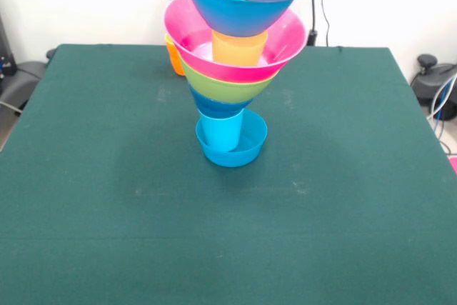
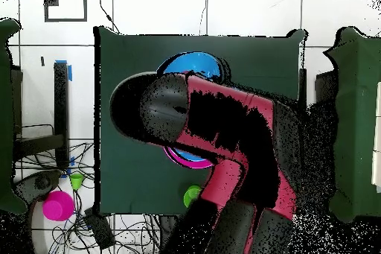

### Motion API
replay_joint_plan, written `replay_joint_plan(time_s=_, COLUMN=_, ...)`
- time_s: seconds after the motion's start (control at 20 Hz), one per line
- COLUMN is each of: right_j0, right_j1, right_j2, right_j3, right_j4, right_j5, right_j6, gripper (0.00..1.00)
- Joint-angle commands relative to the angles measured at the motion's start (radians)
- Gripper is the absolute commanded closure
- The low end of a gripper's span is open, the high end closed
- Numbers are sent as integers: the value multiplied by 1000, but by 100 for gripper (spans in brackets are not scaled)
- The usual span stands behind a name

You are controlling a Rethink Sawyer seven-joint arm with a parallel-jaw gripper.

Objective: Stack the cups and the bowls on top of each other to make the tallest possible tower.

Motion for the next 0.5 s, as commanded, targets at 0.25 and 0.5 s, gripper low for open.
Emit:
replay_joint_plan(time_s=0.25, right_j0=-18, right_j1=-16, right_j2=138, right_j3=134, right_j4=-2, right_j5=-29, right_j6=-29, gripper=100)
replay_joint_plan(time_s=0.5, right_j0=-31, right_j1=-27, right_j2=153, right_j3=164, right_j4=1, right_j5=-63, right_j6=-31, gripper=100)
